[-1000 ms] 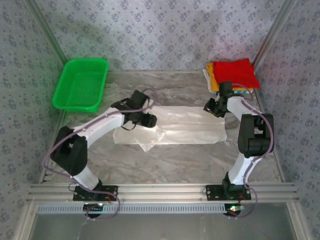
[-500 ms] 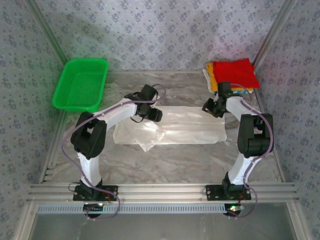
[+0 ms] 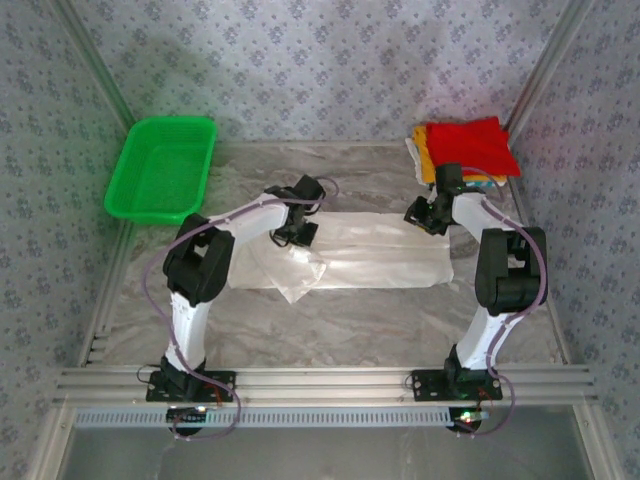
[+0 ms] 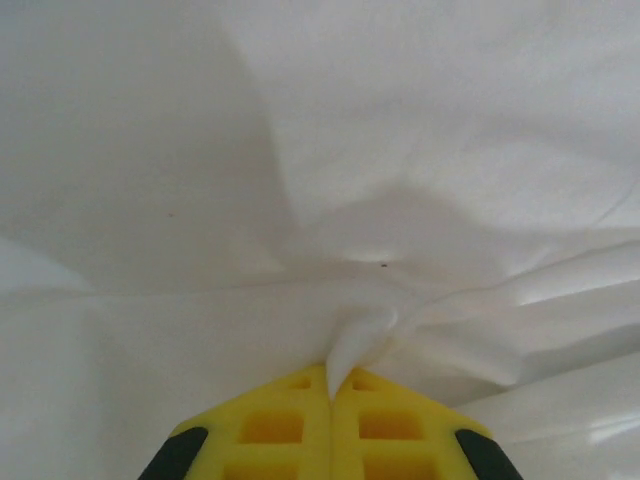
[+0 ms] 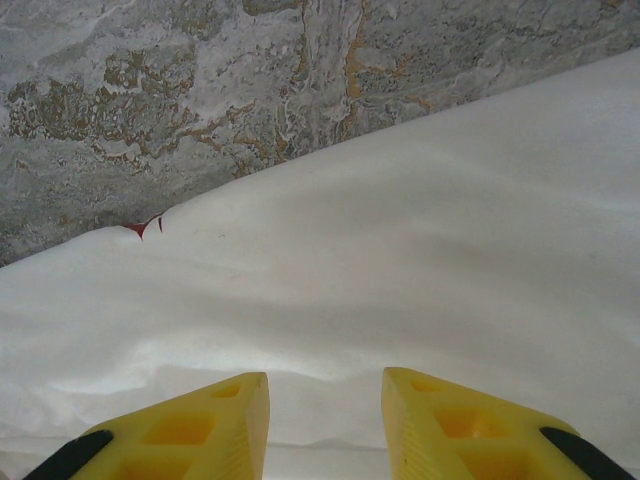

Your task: Fold and stack the t-shirts

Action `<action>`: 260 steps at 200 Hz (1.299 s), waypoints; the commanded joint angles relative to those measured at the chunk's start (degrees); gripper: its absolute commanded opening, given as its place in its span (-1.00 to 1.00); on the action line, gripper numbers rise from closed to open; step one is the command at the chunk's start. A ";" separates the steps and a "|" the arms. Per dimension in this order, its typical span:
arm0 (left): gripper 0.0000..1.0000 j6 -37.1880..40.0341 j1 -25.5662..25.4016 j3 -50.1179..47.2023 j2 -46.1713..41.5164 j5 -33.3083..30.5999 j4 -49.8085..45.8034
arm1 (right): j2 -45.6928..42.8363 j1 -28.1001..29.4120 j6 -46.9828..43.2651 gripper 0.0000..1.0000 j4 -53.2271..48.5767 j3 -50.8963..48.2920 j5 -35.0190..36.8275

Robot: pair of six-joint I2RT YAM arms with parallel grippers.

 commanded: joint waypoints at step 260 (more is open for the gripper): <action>0.25 -7.75 13.55 -18.45 -26.90 0.92 9.63 | -2.58 -1.84 -0.33 -0.25 1.66 -4.47 -5.34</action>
